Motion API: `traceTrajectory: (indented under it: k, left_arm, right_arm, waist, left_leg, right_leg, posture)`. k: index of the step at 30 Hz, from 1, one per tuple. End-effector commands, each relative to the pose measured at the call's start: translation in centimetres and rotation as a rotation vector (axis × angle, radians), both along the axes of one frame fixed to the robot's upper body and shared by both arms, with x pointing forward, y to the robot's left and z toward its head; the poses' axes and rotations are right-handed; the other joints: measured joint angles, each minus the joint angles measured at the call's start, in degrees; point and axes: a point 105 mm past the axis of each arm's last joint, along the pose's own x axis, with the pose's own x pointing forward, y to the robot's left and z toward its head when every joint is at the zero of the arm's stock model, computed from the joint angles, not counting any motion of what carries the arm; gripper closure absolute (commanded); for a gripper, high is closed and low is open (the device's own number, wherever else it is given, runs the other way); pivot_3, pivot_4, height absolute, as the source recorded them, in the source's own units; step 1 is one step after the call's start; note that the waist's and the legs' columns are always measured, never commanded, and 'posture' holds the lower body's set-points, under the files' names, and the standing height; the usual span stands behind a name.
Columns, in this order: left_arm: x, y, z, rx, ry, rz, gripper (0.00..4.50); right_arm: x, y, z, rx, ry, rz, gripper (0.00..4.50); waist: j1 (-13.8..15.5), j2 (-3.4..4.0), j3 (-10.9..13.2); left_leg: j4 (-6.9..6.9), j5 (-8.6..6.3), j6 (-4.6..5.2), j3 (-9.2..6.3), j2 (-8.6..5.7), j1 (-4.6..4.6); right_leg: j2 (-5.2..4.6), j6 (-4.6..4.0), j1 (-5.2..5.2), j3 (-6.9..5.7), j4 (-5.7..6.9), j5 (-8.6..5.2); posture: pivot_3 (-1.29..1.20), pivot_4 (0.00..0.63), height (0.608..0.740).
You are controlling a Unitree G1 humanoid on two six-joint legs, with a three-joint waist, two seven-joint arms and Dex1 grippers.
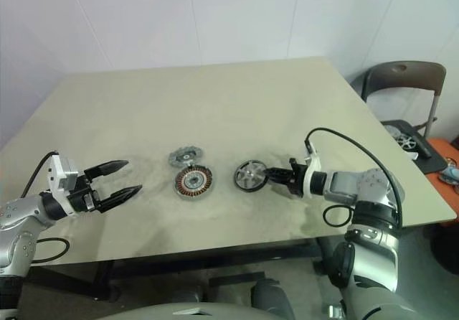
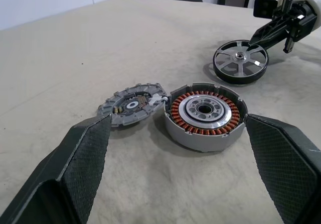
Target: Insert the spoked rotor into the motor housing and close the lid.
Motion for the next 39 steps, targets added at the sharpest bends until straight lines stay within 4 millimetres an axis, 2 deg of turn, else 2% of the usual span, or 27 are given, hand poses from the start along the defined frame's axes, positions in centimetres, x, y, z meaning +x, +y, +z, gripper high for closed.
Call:
traceTrajectory:
  k: [1, 4, 8, 14, 16, 20, 26, 32, 39]
  left_arm:
    - [0.1, -0.4, 1.3, 0.015, -0.045, -0.011, 0.0]
    - [0.0, -0.5, 1.6, 0.016, -0.044, -0.01, 0.0]
    - [-0.3, -0.6, 1.8, 0.017, -0.042, -0.007, 0.0]
    - [-0.9, -0.8, 1.8, 0.01, -0.034, 0.008, 0.0]
    - [-1.2, -0.8, 1.7, 0.007, -0.029, 0.013, 0.0]
    - [-1.4, -0.9, 1.6, 0.002, -0.025, 0.018, 0.0]
    - [-1.4, -1.0, 1.7, 0.001, -0.024, 0.02, 0.0]
    - [-1.3, -1.2, 1.9, 0.002, -0.024, 0.02, 0.0]
    - [-1.3, -1.4, 2.0, 0.002, -0.022, 0.017, 0.0]
  right_arm:
    - [0.5, 0.9, 2.3, 0.073, -0.076, 0.027, 4.13]
    - [1.1, 2.4, 4.4, 0.14, -0.128, 0.062, 4.13]
    - [1.6, 5.7, 6.8, 0.205, -0.176, 0.134, 4.13]
    - [1.6, 9.6, 8.1, 0.254, -0.175, 0.178, 4.13]
    - [1.4, 10.6, 7.7, 0.247, -0.15, 0.189, 4.13]
    - [1.1, 11.3, 6.4, 0.211, -0.099, 0.192, 4.13]
    - [0.7, 12.4, 6.2, 0.221, -0.081, 0.218, 4.13]
    - [-0.2, 13.8, 4.9, 0.211, -0.042, 0.237, 4.13]
    - [-0.3, 14.4, 3.8, 0.179, 0.002, 0.215, 4.13]
  waist:
    - [0.01, 0.0, 0.0]
    - [-0.19, 0.02, 0.01]
    - [-0.38, 0.08, 0.0]
    - [-0.35, 0.09, 0.0]
    - [-0.32, 0.1, 0.0]
    - [-0.21, 0.13, 0.01]
    - [-0.95, 0.19, 0.01]
    - [-1.72, 0.22, 0.0]
    - [-1.64, 0.27, 0.02]
  left_leg:
    - [0.0, 0.0, 0.0, 0.0, 0.0, 0.0]
    - [0.0, 0.0, 0.0, 0.0, 0.0, 0.0]
    - [0.01, 0.0, 0.0, 0.01, 0.02, 0.07]
    - [-0.01, 0.0, 0.0, -0.07, 0.04, -0.04]
    - [0.0, 0.01, 0.0, -0.11, 0.03, -0.05]
    - [0.0, 0.01, 0.0, -0.1, 0.0, -0.03]
    - [-0.02, 0.01, 0.01, 0.01, 0.0, -0.01]
    - [-0.02, 0.01, 0.01, 0.0, 0.01, 0.0]
    - [-0.01, 0.01, 0.01, 0.0, 0.01, 0.02]
  right_leg:
    - [0.0, 0.0, 0.0, 0.0, 0.0, 0.0]
    - [0.0, 0.0, 0.0, 0.01, 0.01, 0.0]
    - [0.05, 0.0, 0.0, 0.04, 0.08, 0.0]
    - [0.0, -0.01, -0.07, 0.03, 0.06, 0.0]
    - [-0.04, -0.01, -0.1, 0.04, 0.07, 0.0]
    - [-0.01, -0.01, -0.1, 0.04, 0.08, 0.0]
    - [0.06, -0.01, -0.09, 0.03, 0.08, 0.0]
    - [0.07, -0.01, -0.08, 0.06, 0.1, 0.0]
    - [0.08, -0.01, -0.07, 0.05, 0.13, 0.0]
  posture:
    - [0.0, 0.0, 0.74]
    - [0.0, 0.0, 0.74]
    - [0.0, 0.0, 0.74]
    - [0.0, 0.0, 0.74]
    - [0.0, 0.0, 0.74]
    - [0.0, 0.0, 0.74]
    - [0.0, 0.0, 0.74]
    - [0.0, 0.0, 0.74]
    - [0.0, 0.0, 0.74]
